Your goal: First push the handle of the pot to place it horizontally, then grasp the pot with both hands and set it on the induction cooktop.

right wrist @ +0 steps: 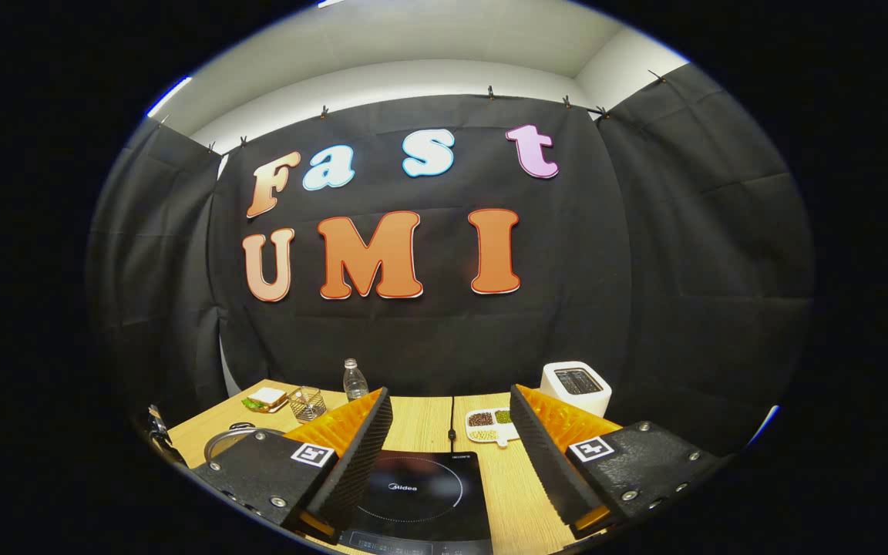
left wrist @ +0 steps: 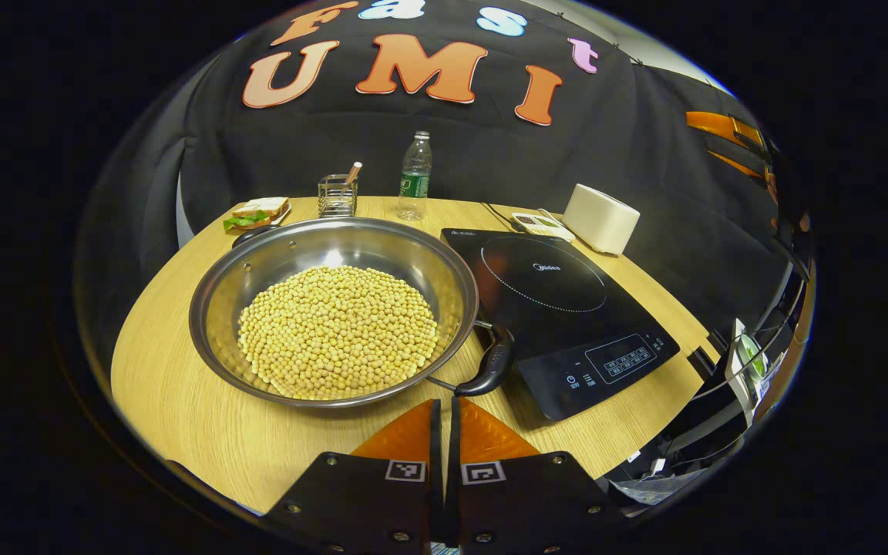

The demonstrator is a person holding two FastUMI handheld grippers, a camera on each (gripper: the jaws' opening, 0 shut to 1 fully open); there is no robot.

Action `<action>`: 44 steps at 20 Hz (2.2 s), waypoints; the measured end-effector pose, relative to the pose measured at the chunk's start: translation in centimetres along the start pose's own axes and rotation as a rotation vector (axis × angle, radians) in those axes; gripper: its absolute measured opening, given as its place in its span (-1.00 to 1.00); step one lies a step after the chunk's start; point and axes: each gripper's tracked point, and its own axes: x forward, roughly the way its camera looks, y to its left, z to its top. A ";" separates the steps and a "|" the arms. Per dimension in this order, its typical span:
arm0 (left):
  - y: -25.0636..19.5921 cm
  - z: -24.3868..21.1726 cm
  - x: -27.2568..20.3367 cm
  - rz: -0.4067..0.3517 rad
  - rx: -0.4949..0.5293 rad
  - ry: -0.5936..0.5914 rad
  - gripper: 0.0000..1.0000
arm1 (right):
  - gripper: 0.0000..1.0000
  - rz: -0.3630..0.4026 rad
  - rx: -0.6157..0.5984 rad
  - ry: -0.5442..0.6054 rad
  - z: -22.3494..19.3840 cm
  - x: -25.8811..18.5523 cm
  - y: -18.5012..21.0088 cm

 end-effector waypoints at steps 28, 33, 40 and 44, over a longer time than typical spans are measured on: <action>-2.7 4.1 6.6 -0.104 -0.029 0.058 -0.96 | 0.90 -0.056 0.000 0.040 -2.1 2.1 -3.9; -3.1 4.8 7.6 -0.122 -0.044 0.057 -0.97 | 0.90 -0.062 0.003 0.053 -2.8 2.4 -4.4; -3.5 5.7 9.1 -0.138 -0.067 0.059 -0.96 | 0.90 -0.077 0.012 0.069 -3.6 3.0 -5.4; -3.6 6.2 9.8 -0.140 -0.065 0.059 -0.96 | 0.90 -0.086 0.011 0.076 -4.1 3.3 -6.0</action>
